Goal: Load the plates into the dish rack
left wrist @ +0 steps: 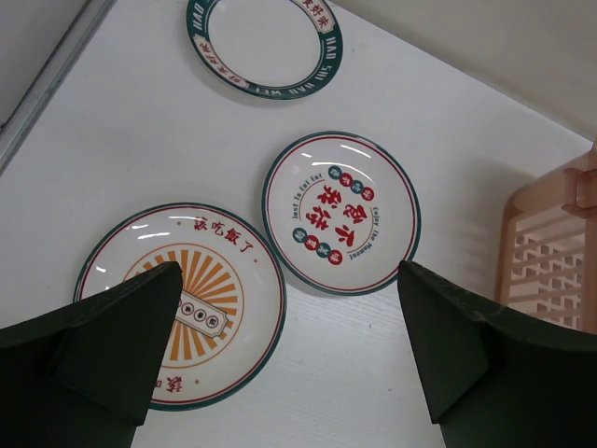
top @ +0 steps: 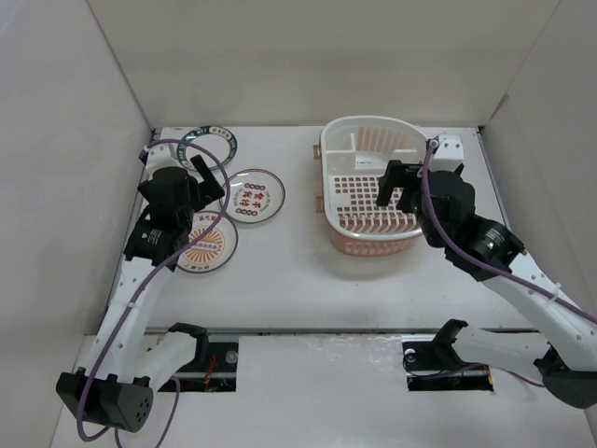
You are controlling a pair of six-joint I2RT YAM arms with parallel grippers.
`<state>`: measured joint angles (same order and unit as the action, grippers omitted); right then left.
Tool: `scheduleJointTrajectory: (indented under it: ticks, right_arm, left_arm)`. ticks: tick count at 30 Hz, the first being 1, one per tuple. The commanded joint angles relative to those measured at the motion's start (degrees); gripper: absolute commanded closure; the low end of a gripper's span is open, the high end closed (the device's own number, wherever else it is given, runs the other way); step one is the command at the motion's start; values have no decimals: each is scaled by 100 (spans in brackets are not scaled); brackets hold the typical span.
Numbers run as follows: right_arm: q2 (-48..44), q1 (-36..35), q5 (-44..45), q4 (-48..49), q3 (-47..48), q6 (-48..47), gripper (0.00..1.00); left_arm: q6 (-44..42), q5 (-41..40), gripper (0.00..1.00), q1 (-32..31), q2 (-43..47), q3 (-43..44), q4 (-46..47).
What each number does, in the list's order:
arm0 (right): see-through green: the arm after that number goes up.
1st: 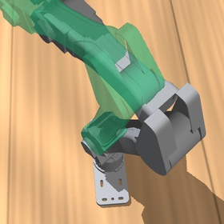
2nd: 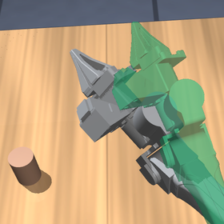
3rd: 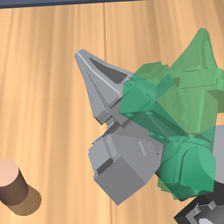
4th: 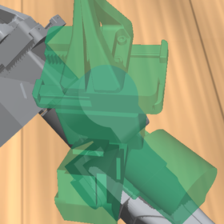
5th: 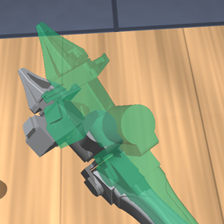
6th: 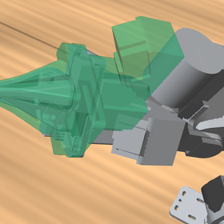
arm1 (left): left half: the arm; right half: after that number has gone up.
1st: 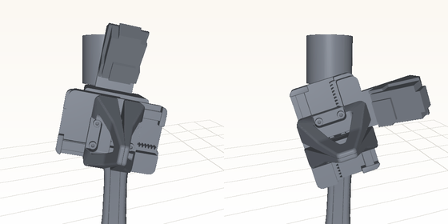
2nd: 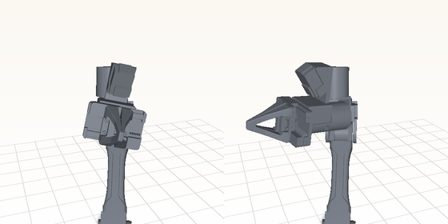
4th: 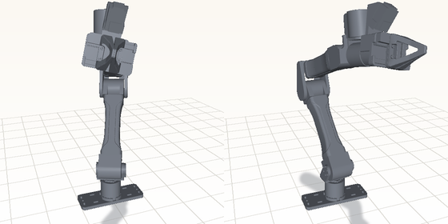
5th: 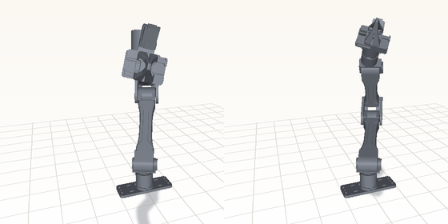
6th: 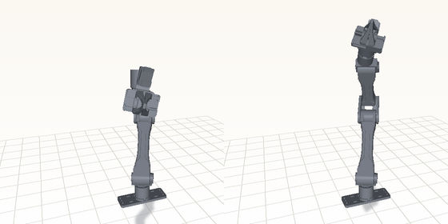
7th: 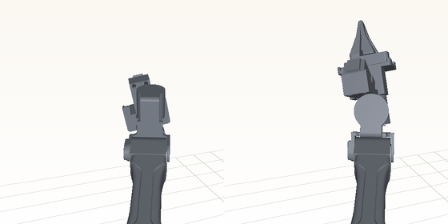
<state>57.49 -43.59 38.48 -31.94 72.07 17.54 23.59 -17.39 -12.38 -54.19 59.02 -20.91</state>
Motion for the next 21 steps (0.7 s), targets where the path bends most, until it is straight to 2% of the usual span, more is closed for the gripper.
scheduleJointTrajectory:
  ticks: [1,6,10,18,20,21]
  right_arm:
    - [-177,0,-94,417,-88,30,0]
    - [-239,0,-209,417,-88,-23,0]
    - [-239,0,-1006,706,-176,-84,0]
    - [-353,-53,-2422,1611,-632,-84,0]
    - [-353,-114,-2861,1805,-685,-84,0]
    - [-353,-114,-2933,1806,-686,-84,0]
  left_arm:
    - [-4,-2,0,8,41,241,87]
    - [-4,524,0,8,93,241,218]
    - [320,657,0,8,32,451,341]
    - [1463,843,0,719,-855,1311,903]
    - [1533,1068,0,1427,-1721,1610,1061]
    - [1595,1349,0,1432,-1726,1690,1175]
